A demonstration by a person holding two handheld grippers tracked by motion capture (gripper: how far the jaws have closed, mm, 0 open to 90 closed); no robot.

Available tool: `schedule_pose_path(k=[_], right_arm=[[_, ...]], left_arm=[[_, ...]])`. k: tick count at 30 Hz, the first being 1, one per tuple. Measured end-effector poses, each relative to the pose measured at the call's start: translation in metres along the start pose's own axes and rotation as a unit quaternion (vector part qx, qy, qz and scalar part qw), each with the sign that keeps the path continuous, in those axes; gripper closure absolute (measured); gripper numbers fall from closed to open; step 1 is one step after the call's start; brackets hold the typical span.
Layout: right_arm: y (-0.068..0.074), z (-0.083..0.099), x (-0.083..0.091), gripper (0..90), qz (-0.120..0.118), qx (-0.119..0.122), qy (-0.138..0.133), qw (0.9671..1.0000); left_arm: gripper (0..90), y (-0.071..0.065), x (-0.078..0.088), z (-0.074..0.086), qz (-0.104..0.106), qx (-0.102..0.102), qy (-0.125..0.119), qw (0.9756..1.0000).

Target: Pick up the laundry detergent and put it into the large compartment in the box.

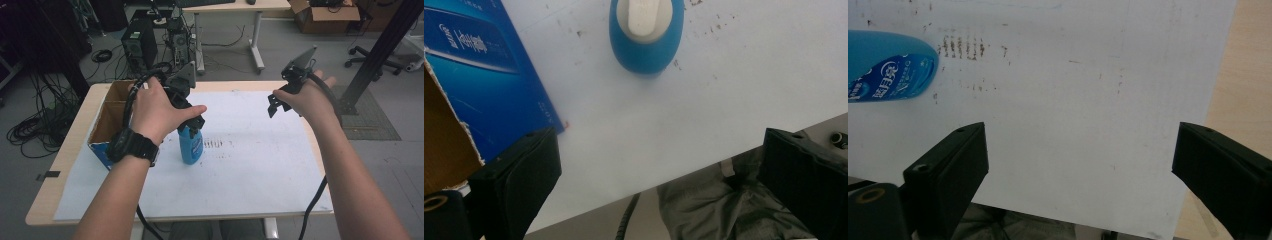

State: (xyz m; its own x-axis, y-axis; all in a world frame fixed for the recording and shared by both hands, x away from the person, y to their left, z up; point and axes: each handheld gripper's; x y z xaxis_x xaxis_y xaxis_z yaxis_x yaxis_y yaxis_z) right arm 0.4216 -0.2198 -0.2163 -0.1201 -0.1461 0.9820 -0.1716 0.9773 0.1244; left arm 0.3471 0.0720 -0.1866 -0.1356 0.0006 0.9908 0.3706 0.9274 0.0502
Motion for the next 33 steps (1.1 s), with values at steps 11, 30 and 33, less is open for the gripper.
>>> schedule_pose_path(k=[11, 30, 33], right_arm=[[0.001, 0.0, 0.003, 5.8, -0.009, 0.008, 0.004, 0.9999], [-0.003, -0.004, 0.006, 6.0, -0.011, 0.013, -0.001, 0.9999], [-0.003, -0.004, 0.005, 6.1, -0.013, 0.017, -0.003, 0.9998]], left_arm=[[4.4, 0.003, 0.0, -0.006, -0.006, 0.002, 0.005, 1.0], [4.1, 0.007, -0.007, -0.032, -0.001, -0.003, 0.009, 1.0], [4.1, 0.005, -0.009, -0.038, -0.003, -0.013, 0.008, 0.9999]])
Point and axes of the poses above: each handheld gripper's, and its own axes: x roughly backward along the jaws, z roughly out of its underside, y roughly to its left
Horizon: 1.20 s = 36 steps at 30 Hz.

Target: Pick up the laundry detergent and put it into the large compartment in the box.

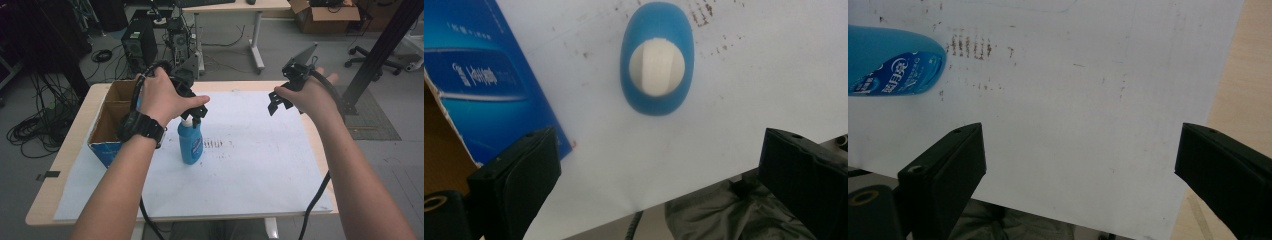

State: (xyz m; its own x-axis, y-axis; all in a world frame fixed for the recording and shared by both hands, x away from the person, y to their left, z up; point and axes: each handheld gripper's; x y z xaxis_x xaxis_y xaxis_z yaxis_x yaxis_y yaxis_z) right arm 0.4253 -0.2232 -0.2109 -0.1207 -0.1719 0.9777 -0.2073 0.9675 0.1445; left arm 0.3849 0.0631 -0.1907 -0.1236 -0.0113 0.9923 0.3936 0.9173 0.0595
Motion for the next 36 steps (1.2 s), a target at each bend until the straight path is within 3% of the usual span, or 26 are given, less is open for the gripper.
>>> schedule_pose_path(k=[16, 36], right_arm=[[-0.004, -0.002, 0.0, 6.2, 0.0, 0.014, -0.006, 0.9999], [-0.012, -0.003, -0.011, 6.5, -0.001, 0.017, -0.002, 0.9998]], left_arm=[[4.1, 0.005, -0.016, -0.027, -0.007, -0.014, 0.005, 0.9999], [4.2, 0.005, -0.051, -0.041, -0.002, -0.017, 0.024, 0.9996]])
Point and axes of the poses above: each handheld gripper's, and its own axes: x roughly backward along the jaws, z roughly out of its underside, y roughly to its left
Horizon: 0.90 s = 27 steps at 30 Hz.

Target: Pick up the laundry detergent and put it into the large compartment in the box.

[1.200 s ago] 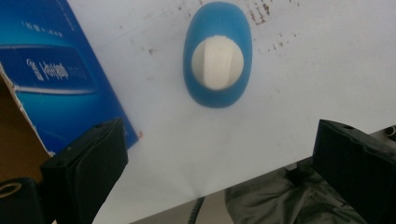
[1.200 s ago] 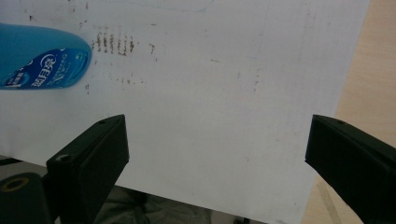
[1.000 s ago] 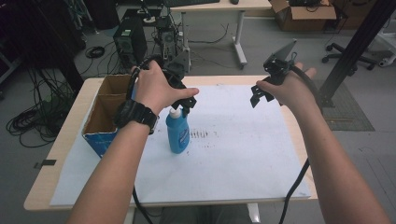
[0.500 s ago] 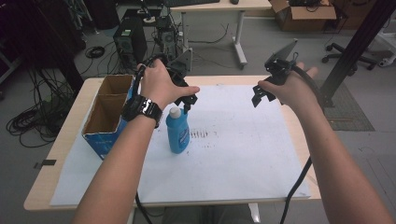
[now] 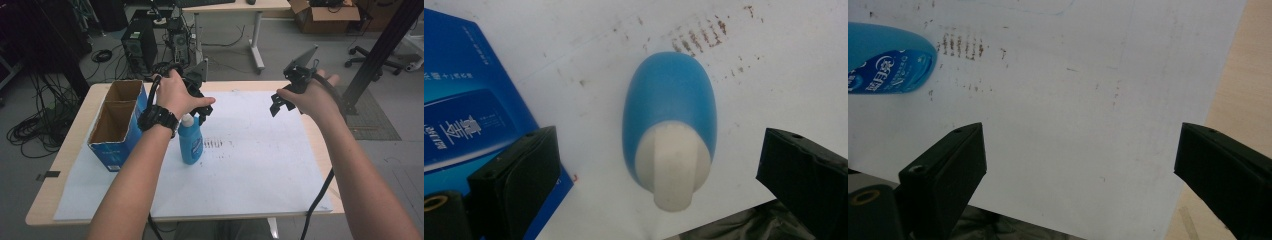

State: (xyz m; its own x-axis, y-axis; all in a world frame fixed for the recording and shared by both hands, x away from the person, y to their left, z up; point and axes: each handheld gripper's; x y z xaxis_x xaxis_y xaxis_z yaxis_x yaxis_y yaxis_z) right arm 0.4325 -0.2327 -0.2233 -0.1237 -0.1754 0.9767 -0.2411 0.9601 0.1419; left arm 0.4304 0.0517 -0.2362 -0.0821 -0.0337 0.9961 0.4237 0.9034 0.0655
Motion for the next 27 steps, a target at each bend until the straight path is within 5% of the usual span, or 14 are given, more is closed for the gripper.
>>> schedule_pose_path(k=[27], right_arm=[[-0.007, 0.003, -0.02, 6.5, -0.009, -0.003, 0.007, 0.9999]], left_arm=[[4.4, -0.006, -0.04, 0.001, 0.003, 0.005, 0.027, 0.9996]])
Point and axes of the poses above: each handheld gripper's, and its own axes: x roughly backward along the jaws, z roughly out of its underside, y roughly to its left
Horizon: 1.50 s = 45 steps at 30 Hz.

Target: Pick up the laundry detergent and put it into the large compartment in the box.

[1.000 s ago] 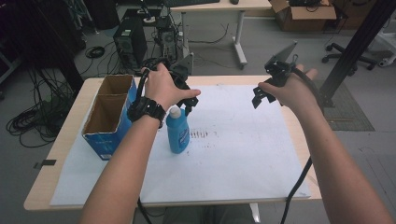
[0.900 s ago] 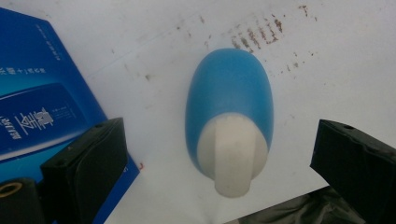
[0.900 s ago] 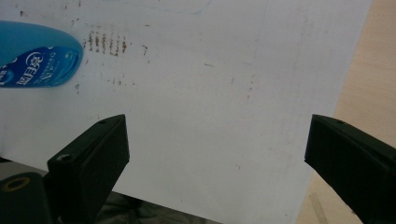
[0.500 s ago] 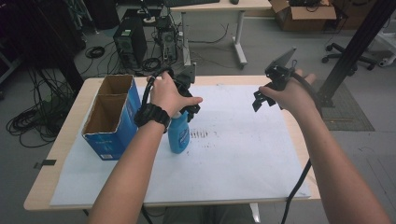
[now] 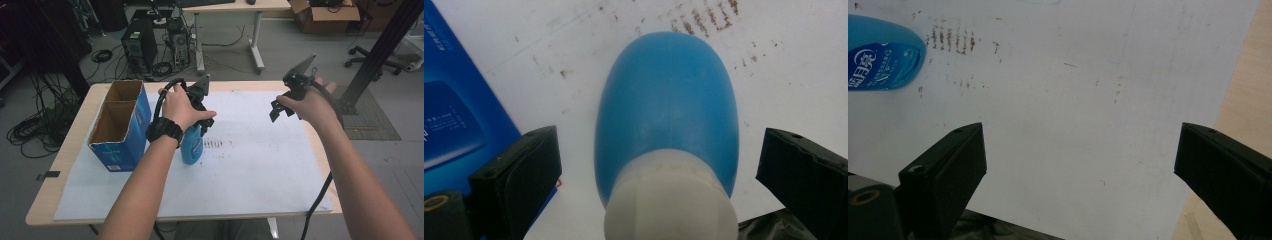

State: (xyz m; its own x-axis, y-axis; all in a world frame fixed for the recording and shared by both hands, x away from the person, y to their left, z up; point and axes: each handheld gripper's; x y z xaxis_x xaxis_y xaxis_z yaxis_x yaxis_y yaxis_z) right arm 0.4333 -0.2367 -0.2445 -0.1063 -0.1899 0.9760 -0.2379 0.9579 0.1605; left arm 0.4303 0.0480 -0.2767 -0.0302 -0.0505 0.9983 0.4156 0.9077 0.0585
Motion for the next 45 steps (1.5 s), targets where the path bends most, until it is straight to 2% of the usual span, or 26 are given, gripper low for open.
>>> schedule_pose_path(k=[18, 45], right_arm=[[-0.003, 0.003, -0.004, 6.6, 0.0, -0.002, 0.001, 1.0], [-0.005, 0.004, -0.007, 6.7, 0.0, -0.003, 0.005, 1.0]], left_arm=[[5.3, -0.003, -0.012, -0.001, -0.004, -0.009, 0.006, 0.9999], [15.5, -0.002, -0.014, -0.002, -0.005, -0.011, 0.007, 0.9999]])
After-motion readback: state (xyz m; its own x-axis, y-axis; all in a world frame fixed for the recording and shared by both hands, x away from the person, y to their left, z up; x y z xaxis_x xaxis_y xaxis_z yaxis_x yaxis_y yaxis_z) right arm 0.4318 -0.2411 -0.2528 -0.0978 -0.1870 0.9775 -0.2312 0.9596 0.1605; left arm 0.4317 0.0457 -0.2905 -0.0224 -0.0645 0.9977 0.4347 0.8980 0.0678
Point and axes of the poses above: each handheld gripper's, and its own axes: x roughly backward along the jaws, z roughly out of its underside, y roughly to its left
